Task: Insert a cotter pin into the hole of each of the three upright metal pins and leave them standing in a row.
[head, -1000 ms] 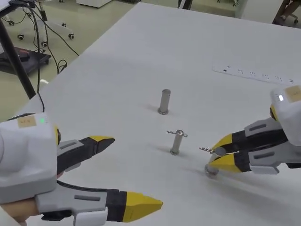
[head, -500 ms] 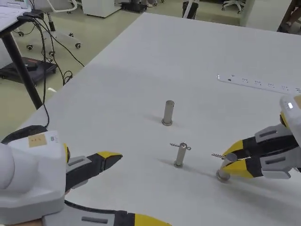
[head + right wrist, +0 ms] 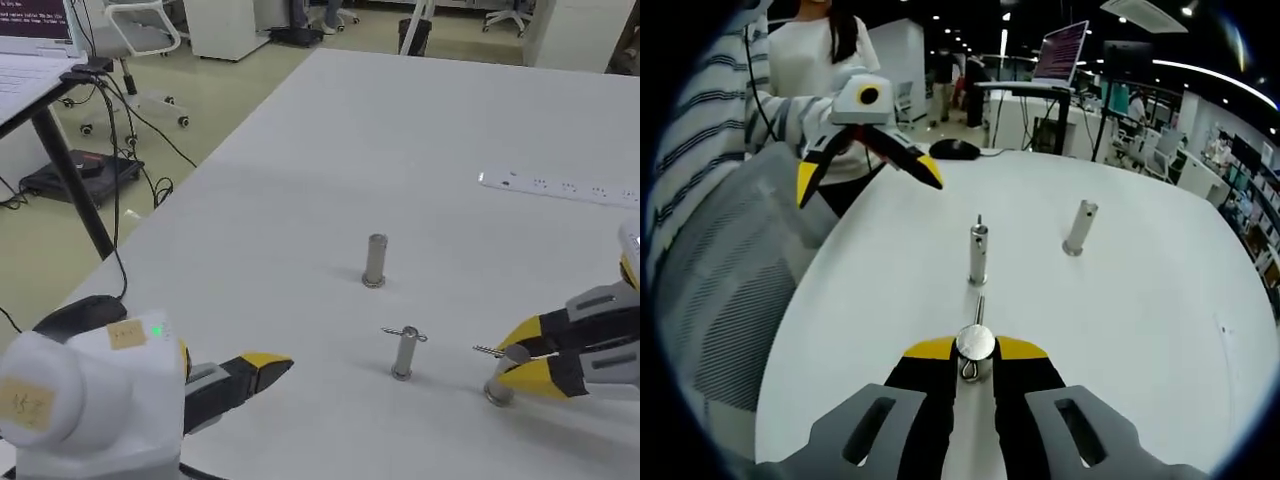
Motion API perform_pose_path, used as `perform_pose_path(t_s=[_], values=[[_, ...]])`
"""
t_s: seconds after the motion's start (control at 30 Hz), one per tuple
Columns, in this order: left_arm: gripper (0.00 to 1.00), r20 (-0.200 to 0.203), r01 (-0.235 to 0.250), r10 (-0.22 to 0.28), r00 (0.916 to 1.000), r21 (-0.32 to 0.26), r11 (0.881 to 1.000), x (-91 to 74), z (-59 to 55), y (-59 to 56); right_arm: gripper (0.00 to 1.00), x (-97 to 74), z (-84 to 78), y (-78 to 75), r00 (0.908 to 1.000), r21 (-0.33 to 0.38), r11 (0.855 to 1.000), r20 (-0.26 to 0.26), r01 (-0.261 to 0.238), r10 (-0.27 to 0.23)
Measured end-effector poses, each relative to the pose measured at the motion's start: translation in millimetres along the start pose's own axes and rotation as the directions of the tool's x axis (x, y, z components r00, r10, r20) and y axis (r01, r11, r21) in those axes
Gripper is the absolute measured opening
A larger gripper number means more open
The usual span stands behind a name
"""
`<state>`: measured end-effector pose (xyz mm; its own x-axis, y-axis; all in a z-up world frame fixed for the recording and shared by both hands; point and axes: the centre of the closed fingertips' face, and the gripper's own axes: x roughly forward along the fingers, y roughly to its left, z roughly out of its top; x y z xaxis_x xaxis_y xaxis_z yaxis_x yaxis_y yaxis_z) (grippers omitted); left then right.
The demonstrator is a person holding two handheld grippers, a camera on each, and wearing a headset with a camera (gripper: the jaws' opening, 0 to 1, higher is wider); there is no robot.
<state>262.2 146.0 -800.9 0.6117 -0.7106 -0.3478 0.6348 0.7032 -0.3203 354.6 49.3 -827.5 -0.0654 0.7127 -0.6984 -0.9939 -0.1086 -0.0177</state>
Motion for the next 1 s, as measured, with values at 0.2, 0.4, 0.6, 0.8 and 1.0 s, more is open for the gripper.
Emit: perform_pose_path(t_s=[0.2, 0.4, 0.6, 0.8, 1.0], values=[[0.98, 0.008, -0.002, 0.002, 1.0, 0.004, 1.0, -0.8, 3.6, -1.2, 0.14, 0.3, -0.1, 2.0, 0.9999, 0.026, 1.0, 0.012, -0.008, 0.008], [0.98, -0.001, 0.001, -0.001, 1.0, 0.009, 1.0, -0.5, 2.2, -2.4, 0.17, 0.4, 0.6, 3.0, 0.9996, 0.059, 0.998, 0.027, -0.002, 0.0], [0.98, 0.0, -0.005, 0.005, 1.0, 0.012, 1.0, -0.6, 2.8, -0.4, 0.34, -7.2, 5.7, 1.7, 0.992, 0.128, 0.989, 0.09, 0.076, -0.088], [0.98, 0.004, -0.012, 0.012, 0.9999, 0.021, 1.0, 1.2, 6.2, 9.0, 0.57, -35.3, 6.7, 8.1, 0.9637, 0.286, 0.946, 0.166, 0.156, -0.209], [0.97, 0.039, -0.025, 0.024, 0.9989, 0.02, 0.999, 2.3, 19.1, 22.2, 0.66, -59.0, -0.6, 12.9, 0.9214, 0.43, 0.876, 0.204, 0.219, -0.331]])
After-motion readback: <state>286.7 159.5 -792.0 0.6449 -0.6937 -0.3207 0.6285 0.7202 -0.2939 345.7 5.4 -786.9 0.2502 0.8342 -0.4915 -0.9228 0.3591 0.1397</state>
